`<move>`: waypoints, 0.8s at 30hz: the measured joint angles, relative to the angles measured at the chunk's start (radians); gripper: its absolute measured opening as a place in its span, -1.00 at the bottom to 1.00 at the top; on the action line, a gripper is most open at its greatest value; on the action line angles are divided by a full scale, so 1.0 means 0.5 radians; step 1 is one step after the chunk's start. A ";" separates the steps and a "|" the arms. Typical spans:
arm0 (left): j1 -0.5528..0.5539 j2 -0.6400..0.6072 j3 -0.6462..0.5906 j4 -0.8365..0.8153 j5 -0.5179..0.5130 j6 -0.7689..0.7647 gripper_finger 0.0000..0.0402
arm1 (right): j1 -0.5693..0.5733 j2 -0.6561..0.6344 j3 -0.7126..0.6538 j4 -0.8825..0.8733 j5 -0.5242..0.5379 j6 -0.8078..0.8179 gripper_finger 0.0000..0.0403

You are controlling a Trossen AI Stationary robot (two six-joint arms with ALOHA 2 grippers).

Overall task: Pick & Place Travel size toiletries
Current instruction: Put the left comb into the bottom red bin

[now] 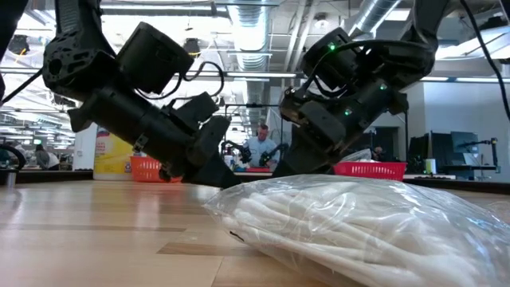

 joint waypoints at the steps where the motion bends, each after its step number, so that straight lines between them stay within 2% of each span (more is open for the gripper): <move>1: 0.000 0.005 0.000 -0.001 0.008 -0.003 -1.00 | -0.008 0.013 0.002 0.007 -0.004 0.004 0.38; 15: 0.024 0.087 0.004 0.042 0.066 -0.093 -1.00 | 0.005 0.031 0.011 0.025 0.003 0.024 0.33; 18: 0.025 0.088 0.004 0.039 0.073 -0.093 -1.00 | 0.016 0.035 0.032 0.008 0.004 0.026 0.19; 24: 0.025 0.091 0.003 0.038 0.078 -0.092 -1.00 | 0.047 0.042 0.042 0.018 0.005 -0.015 -0.33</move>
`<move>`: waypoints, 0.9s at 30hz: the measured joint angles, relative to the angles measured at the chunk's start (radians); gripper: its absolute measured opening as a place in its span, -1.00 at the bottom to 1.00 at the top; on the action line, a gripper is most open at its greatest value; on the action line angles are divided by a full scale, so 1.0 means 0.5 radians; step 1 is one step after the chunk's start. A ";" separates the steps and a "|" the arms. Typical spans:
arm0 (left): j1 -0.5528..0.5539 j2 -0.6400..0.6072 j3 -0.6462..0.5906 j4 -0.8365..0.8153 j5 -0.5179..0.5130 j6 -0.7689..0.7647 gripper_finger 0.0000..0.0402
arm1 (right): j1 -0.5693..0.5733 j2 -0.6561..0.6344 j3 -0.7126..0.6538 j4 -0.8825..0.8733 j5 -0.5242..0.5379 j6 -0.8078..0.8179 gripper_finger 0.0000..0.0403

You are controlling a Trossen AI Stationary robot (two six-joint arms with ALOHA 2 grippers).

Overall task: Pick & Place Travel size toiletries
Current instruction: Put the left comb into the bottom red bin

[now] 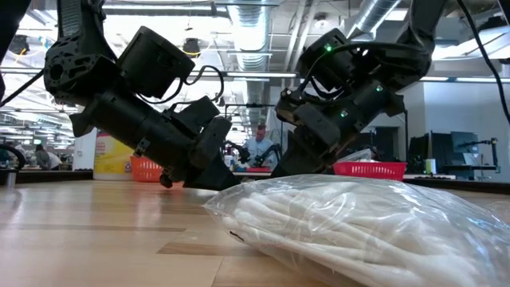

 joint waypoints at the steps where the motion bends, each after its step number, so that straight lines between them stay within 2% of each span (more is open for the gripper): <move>1: 0.000 0.000 -0.001 0.000 0.001 0.000 -1.00 | 0.008 0.000 0.000 0.011 -0.015 -0.010 -0.41; 5: 0.000 0.001 -0.002 0.000 0.003 0.000 -1.00 | 0.017 -0.001 0.001 0.051 -0.037 -0.013 -0.61; 13: 0.000 0.003 -0.003 0.000 0.009 0.000 -1.00 | 0.013 -0.001 0.001 0.063 -0.058 -0.023 -0.64; 21: -0.028 -0.032 -0.005 -0.014 -0.036 0.002 -1.00 | 0.002 -0.008 0.001 0.071 -0.056 -0.040 -0.95; 27: -0.155 -0.165 -0.017 -0.067 -0.152 0.098 -1.00 | -0.012 -0.019 -0.002 0.080 -0.081 -0.090 -0.98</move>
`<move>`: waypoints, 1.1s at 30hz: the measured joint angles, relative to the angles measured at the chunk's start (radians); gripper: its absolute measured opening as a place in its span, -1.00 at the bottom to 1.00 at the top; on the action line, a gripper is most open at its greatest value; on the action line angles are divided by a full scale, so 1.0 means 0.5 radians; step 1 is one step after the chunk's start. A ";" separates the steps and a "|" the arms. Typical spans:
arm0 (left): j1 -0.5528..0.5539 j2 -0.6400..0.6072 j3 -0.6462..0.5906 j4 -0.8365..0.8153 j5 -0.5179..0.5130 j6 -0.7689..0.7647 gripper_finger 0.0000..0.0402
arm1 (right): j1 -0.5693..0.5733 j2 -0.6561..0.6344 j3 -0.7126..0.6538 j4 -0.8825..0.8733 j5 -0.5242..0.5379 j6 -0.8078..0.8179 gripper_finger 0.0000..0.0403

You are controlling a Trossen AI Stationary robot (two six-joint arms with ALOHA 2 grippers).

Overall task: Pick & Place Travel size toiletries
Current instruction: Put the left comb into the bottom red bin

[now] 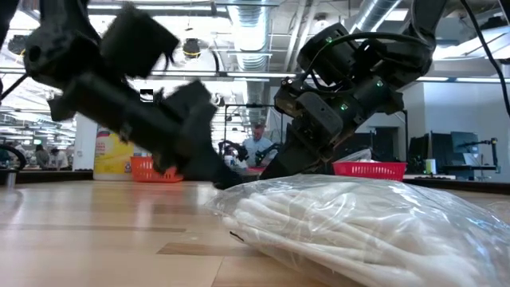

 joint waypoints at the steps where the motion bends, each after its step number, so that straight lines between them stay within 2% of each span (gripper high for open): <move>1: -0.024 -0.029 0.001 0.024 -0.034 0.027 -1.00 | 0.001 0.000 -0.001 0.000 -0.002 -0.008 -0.98; 8: -0.163 -0.180 0.004 0.044 -0.221 0.259 -1.00 | 0.005 -0.005 -0.002 0.001 0.008 -0.006 -0.99; 19: -0.266 -0.335 0.005 0.054 -0.258 0.400 -1.00 | 0.002 -0.197 -0.010 -0.062 0.077 -0.056 -1.00; 28: -0.362 -0.373 0.007 0.060 -0.238 0.473 -1.00 | 0.002 -0.606 -0.115 -0.111 0.283 -0.103 -1.00; 33: -0.362 -0.373 0.007 0.064 -0.290 0.473 -1.00 | 0.043 -0.909 -0.303 0.161 0.308 -0.097 -1.00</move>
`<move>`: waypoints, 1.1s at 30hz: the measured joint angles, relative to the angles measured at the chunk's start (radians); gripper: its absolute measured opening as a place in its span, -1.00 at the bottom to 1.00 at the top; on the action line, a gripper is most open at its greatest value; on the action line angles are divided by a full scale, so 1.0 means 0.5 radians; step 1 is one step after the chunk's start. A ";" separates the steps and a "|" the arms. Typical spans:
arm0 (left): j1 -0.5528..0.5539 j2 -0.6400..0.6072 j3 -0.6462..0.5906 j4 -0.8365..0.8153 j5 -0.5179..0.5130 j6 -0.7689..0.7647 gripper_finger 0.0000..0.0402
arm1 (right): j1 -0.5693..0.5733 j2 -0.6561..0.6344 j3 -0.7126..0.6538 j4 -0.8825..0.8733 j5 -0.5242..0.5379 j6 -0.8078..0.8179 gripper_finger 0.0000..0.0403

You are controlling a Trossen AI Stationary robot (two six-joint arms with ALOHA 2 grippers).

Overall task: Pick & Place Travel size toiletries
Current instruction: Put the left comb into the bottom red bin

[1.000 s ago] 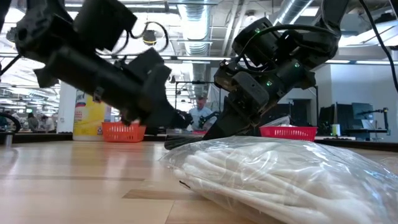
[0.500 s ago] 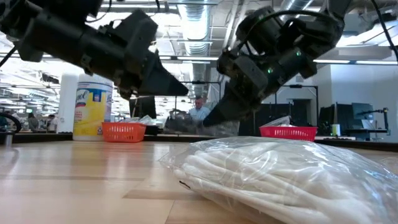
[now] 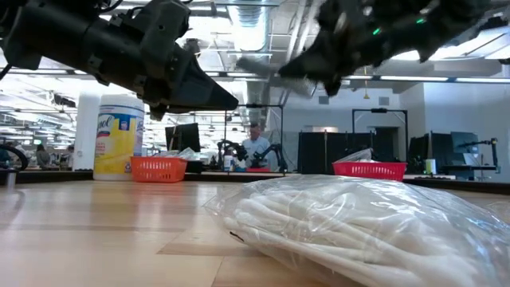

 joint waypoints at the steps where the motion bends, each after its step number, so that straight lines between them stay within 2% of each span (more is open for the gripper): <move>1: 0.000 0.000 0.000 0.001 -0.019 0.000 -1.00 | 0.020 -0.054 -0.050 0.078 -0.001 0.000 -1.00; 6: 0.020 0.000 0.000 0.003 -0.087 -0.001 -1.00 | 0.120 -0.221 -0.243 0.465 -0.002 -0.001 -1.00; 12: 0.024 0.000 0.001 0.016 -0.091 -0.016 -1.00 | 0.195 -0.243 -0.278 0.557 -0.003 -0.017 -1.00; 14: 0.033 0.000 0.000 0.111 -0.096 0.024 -1.00 | 0.201 -0.243 -0.276 0.640 -0.013 -0.016 -1.00; 17: 0.039 -0.080 0.005 0.380 -0.059 0.262 -1.00 | 0.199 -0.299 -0.227 0.650 -0.025 -0.021 -1.00; 20: 0.043 -0.270 0.010 0.572 0.034 0.572 -1.00 | 0.199 -0.392 -0.119 0.675 -0.032 -0.091 -1.00; 25: 0.059 -0.760 0.011 0.760 0.193 1.048 -1.00 | 0.193 -0.564 0.062 0.668 -0.032 -0.227 -1.00; 27: 0.092 -0.945 0.014 0.793 0.372 1.118 -1.00 | 0.207 -0.620 0.105 0.627 -0.027 -0.279 -1.00; 30: 0.164 -1.084 0.016 0.769 0.790 1.125 -0.99 | 0.262 -0.675 0.108 0.534 0.006 -0.325 -1.00; 32: 0.172 -1.087 0.015 0.679 0.928 1.087 -0.98 | 0.319 -0.674 0.108 0.511 0.037 -0.381 -1.00; 33: 0.172 -1.068 0.014 0.671 0.932 1.083 -0.97 | 0.351 -0.666 0.108 0.492 0.058 -0.414 -1.00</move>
